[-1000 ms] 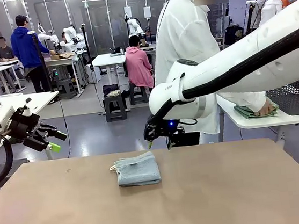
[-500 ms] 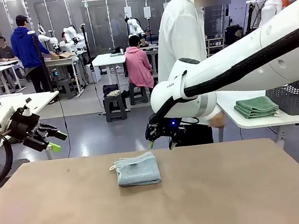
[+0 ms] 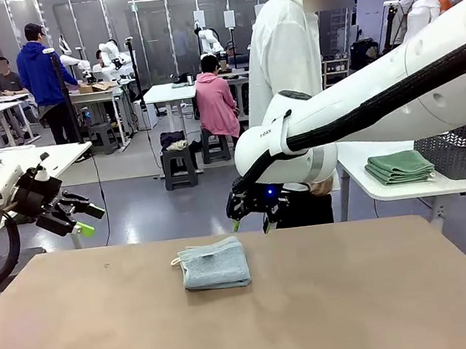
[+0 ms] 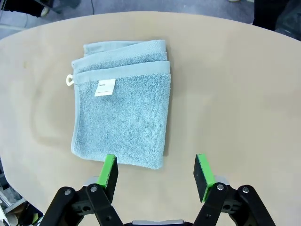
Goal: Fold the towels and place them in the basket.
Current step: Place the folded Towel with hook on the right side of the table.
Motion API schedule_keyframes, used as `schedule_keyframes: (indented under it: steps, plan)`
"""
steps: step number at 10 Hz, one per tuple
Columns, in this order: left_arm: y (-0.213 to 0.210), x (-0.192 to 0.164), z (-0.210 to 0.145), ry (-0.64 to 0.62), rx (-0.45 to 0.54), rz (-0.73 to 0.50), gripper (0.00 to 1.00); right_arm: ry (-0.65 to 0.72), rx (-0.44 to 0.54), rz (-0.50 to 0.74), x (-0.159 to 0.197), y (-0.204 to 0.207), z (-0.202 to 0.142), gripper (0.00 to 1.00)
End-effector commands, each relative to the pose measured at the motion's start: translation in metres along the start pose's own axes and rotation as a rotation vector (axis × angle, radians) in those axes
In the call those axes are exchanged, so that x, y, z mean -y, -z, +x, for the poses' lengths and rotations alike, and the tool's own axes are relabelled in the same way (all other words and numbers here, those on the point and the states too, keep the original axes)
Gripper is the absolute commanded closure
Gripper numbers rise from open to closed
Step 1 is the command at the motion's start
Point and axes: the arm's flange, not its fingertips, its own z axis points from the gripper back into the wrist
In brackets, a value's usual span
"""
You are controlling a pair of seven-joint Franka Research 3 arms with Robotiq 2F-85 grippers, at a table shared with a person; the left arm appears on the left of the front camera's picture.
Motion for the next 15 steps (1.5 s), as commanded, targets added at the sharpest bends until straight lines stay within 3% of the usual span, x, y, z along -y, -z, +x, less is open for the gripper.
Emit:
schedule_keyframes:
  steps: [1, 3, 9, 15]
  plan:
    - [0.000, 0.000, 0.001, 0.003, 0.000, 0.000, 0.00, 0.012, 0.012, 0.005, -0.001, 0.002, 0.000, 0.19]
    - [0.000, 0.000, 0.001, 0.003, 0.000, 0.000, 0.00, 0.021, 0.010, -0.001, -0.008, 0.010, -0.004, 0.19]
    - [0.000, 0.000, 0.001, 0.003, 0.000, 0.000, 0.00, 0.121, -0.098, -0.062, -0.009, 0.087, -0.010, 0.19]
    - [0.000, 0.000, 0.001, 0.003, 0.000, 0.000, 0.00, 0.138, -0.089, -0.021, -0.005, 0.112, -0.002, 0.19]
